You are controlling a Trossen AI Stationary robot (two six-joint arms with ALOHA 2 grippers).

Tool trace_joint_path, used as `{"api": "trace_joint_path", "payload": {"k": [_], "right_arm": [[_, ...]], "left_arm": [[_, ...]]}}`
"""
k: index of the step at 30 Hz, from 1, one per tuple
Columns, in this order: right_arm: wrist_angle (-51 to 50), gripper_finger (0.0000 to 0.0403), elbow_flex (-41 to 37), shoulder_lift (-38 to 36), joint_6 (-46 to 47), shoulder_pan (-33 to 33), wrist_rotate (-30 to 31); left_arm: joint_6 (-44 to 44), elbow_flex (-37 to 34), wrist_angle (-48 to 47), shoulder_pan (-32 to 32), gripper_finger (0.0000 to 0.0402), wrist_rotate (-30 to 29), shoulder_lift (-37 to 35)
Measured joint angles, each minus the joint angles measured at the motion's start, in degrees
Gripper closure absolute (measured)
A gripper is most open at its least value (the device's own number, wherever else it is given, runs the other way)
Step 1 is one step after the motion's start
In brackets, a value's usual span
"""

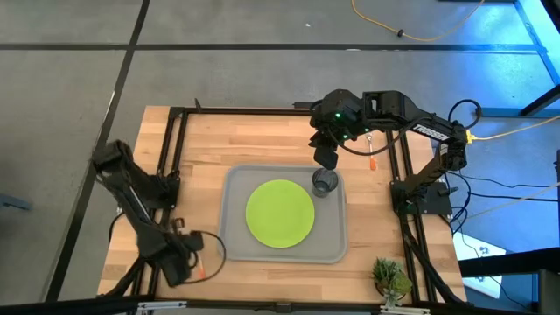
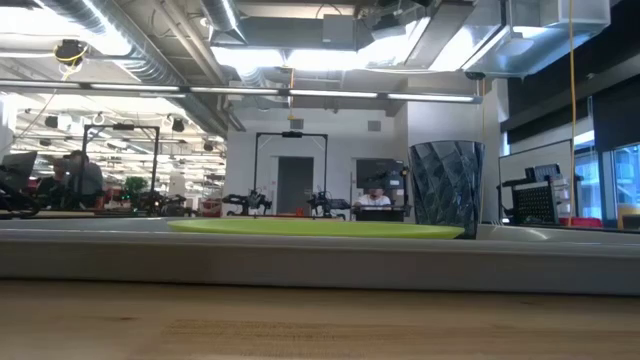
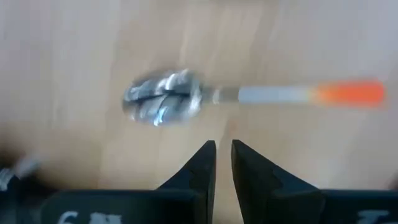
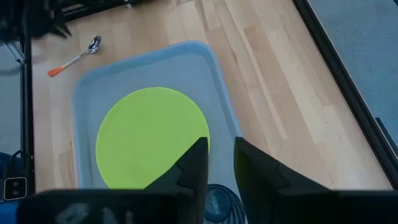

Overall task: Pick and place plate/cup/fork/spoon on tray
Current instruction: Put the orange spoon on the gray tray to the left of the green plate

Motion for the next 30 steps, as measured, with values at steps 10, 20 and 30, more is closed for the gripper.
{"api": "trace_joint_path", "payload": {"k": [10, 20, 30], "right_arm": [[0.0, 0.0324, 0.0, 0.0, 0.2, 0.0, -1.4], [0.0, 0.0324, 0.0, 0.0, -0.1, 0.0, -5.0], [0.0, 0.0324, 0.0, 0.0, -1.5, 0.0, -5.1]], "left_arm": [[-4.7, 0.0, -14.6, 4.9, 0.0357, -4.1, -20.6], [-4.2, -12.5, 0.1, 13.8, 0.0358, 3.1, -37.5], [-6.0, -29.3, 18.5, 17.8, 0.0368, 9.4, -49.0]]}}
